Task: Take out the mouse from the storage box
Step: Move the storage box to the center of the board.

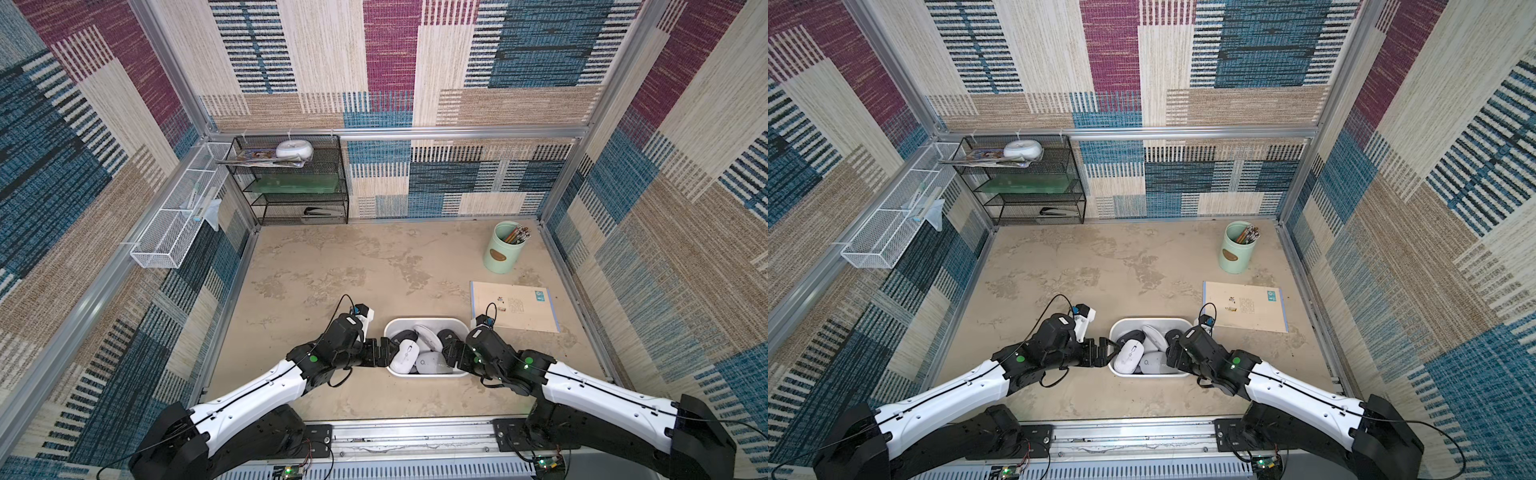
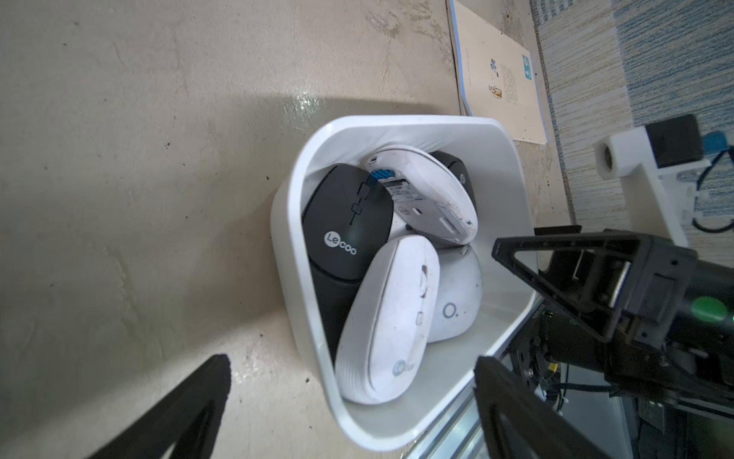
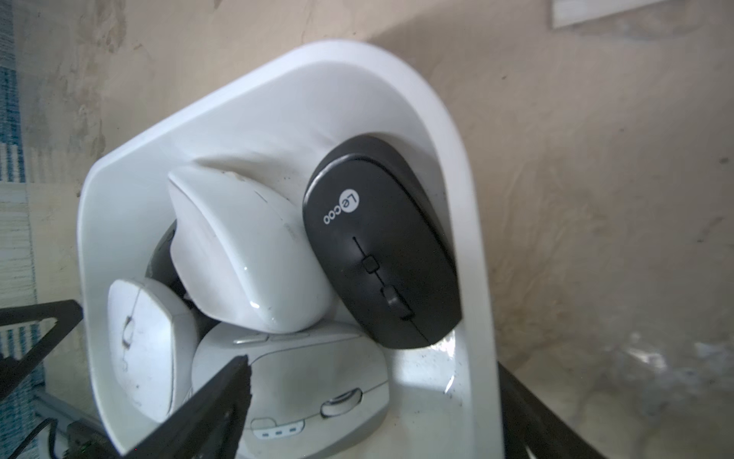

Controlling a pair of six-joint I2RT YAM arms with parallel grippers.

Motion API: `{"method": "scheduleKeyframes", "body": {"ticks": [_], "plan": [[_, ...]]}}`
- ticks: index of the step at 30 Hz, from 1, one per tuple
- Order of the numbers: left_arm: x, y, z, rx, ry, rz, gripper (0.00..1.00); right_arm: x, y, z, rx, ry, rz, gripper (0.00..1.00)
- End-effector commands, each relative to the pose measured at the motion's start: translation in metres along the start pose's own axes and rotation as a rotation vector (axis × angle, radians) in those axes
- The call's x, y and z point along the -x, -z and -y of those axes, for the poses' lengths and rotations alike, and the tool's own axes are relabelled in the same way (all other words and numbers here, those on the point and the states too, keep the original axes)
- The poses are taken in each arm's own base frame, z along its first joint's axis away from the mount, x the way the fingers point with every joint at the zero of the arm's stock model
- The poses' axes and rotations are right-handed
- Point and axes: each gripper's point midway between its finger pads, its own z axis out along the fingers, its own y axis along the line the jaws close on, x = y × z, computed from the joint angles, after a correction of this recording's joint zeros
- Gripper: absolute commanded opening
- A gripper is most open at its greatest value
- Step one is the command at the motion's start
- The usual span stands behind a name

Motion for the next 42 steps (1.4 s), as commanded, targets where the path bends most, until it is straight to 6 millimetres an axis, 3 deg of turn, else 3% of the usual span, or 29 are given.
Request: {"method": "scheduleKeyframes", "body": {"ticks": [1, 8, 15, 24, 33, 42], "plan": [[0.01, -0.002, 0.003, 0.006, 0.012, 0.029, 0.99, 0.01, 0.005, -0.045, 0.159, 0.015, 0.027, 0.9], [0.008, -0.008, -0.006, 0.037, 0.056, 0.023, 0.99, 0.013, -0.003, -0.048, 0.147, 0.027, 0.043, 0.87], [0.017, -0.023, 0.007, -0.024, 0.077, 0.012, 1.0, 0.019, -0.012, -0.068, 0.178, 0.056, 0.043, 0.86], [0.066, -0.038, 0.01, -0.043, 0.099, 0.053, 0.99, 0.058, -0.032, -0.088, 0.133, 0.105, 0.113, 0.86], [0.109, -0.06, -0.014, -0.02, 0.147, 0.08, 0.98, 0.093, -0.068, -0.106, 0.116, 0.172, 0.084, 0.89], [0.138, -0.072, -0.035, 0.004, 0.207, 0.094, 0.98, 0.111, -0.102, -0.093, 0.063, 0.17, 0.045, 0.96]]}}
